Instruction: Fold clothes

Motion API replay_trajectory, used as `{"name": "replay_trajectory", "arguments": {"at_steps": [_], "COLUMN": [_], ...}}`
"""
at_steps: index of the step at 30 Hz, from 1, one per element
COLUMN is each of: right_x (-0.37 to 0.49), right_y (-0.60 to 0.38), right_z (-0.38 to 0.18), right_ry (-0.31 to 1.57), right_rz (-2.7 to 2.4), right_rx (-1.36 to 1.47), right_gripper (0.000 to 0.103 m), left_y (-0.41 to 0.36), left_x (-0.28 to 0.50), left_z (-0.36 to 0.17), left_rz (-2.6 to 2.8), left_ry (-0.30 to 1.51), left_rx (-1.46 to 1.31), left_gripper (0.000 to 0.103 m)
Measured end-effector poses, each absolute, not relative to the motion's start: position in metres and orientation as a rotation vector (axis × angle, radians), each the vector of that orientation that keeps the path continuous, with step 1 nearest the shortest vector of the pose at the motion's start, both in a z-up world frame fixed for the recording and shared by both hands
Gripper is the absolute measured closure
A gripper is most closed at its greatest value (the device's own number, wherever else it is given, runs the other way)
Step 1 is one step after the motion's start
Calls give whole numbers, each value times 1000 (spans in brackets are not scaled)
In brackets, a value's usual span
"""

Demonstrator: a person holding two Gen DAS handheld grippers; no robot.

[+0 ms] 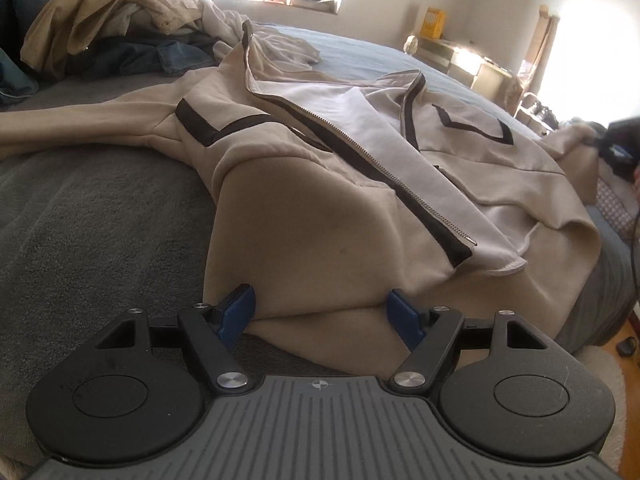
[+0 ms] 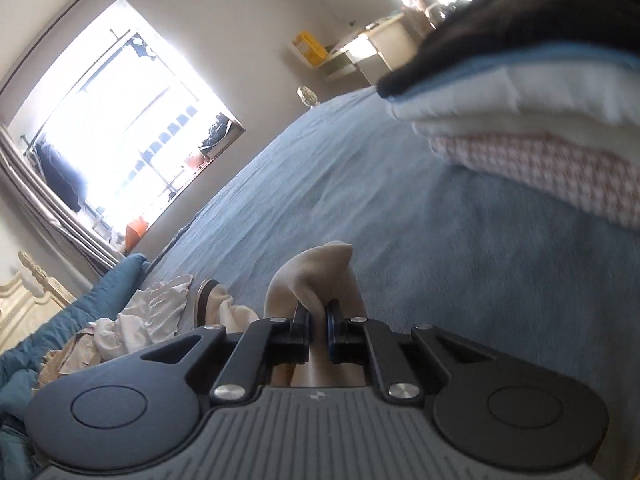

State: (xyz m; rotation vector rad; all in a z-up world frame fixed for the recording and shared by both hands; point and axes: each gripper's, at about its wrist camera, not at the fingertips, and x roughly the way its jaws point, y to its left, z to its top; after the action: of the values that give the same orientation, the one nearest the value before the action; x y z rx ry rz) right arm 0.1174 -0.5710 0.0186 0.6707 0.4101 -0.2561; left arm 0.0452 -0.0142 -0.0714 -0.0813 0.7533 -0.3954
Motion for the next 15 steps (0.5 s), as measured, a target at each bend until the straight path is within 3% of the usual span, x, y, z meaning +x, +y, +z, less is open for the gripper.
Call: {"name": "replay_trajectory", "arguments": {"at_steps": [5,9,12,15], "right_x": [183,228,260,290], "right_y": [-563,-572,-580,-593], "right_z": [88,126,123,82], "right_ry": [332,226,203,306], "right_rz": [-293,-340,-383,-409], "right_rx": [309,193,150,163], "right_gripper": [98,98,98,97], "left_y": [-19,-19,-16,-13], "left_x": [43,45,47,48], "left_z": [-71,-70,-69,-69], "left_rz": [-398,-404,-417,-424], "left_ry": [751,760,771,782], "left_rx": [-32,-17,-21,-22], "left_gripper": [29,29,29,29]}}
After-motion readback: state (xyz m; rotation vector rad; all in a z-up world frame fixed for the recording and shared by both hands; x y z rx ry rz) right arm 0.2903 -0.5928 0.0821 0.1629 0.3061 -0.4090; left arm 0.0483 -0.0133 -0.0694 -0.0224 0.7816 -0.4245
